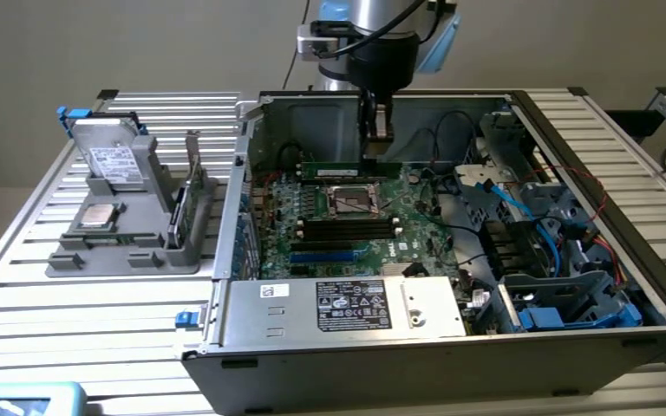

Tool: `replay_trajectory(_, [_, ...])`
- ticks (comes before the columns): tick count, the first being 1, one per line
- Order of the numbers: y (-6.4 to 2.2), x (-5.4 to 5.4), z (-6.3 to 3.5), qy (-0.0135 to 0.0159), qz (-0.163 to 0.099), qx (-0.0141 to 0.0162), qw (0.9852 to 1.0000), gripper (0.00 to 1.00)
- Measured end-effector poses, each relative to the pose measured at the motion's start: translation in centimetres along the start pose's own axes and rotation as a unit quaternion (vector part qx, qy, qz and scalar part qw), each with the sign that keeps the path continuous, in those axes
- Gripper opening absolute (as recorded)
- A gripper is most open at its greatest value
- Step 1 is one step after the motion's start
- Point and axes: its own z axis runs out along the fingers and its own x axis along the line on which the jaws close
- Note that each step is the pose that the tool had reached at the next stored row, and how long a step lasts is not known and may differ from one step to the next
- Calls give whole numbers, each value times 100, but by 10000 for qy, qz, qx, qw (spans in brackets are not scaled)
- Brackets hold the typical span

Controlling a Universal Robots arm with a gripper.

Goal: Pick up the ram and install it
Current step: 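Insert the ram into the slot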

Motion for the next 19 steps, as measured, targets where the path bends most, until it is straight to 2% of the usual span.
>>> replay_trajectory(11, [-21, -9, 183, 16, 0, 2, 10000, 12])
replay_trajectory(19, [-25, -4, 240, 19, -34, 5, 10000, 12])
